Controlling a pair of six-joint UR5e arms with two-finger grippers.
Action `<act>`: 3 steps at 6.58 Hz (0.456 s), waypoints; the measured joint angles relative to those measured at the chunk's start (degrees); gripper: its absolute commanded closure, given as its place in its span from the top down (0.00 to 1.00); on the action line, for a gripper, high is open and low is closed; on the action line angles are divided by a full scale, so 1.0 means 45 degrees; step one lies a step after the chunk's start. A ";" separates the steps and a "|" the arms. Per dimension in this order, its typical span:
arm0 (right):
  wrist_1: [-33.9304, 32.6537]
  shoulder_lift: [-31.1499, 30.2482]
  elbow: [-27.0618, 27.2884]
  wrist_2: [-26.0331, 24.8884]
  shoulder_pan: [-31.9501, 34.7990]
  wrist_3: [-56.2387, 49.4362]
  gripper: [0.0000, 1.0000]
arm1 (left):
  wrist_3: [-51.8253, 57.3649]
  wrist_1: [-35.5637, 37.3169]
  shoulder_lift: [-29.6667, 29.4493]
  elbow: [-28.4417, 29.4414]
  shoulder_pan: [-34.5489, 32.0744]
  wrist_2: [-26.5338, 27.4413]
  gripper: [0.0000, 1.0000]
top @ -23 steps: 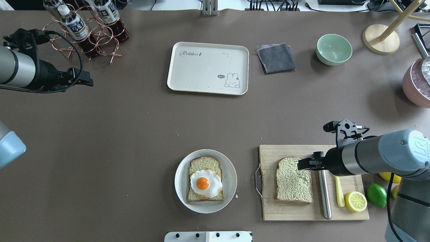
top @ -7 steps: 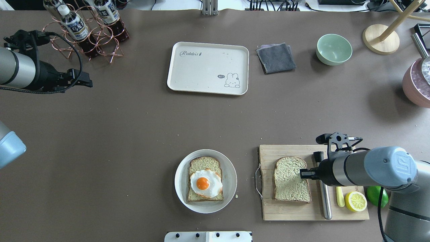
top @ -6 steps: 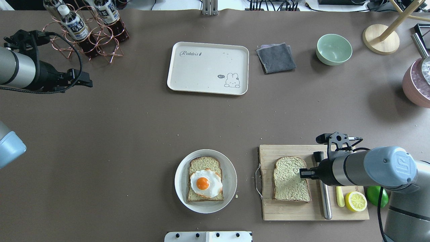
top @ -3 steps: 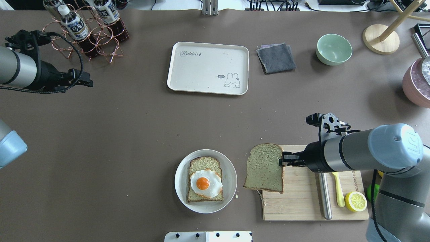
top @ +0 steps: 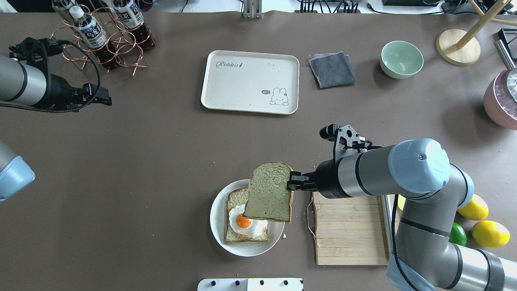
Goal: Make sandwich and place on tray
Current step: 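Lift the bread slice with the right gripper and carry it over the egg toast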
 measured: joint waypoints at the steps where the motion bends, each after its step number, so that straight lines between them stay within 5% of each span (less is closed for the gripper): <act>1: -0.0004 0.0263 -0.0210 -0.0668 -0.0643 0.0024 0.00 | 0.0000 -0.0001 -0.0006 0.0036 -0.0004 0.0000 0.97; 3: -0.0009 0.0474 -0.0539 -0.1757 -0.1658 0.0025 0.00 | 0.0000 -0.0001 0.0022 0.0043 -0.0018 -0.0001 0.97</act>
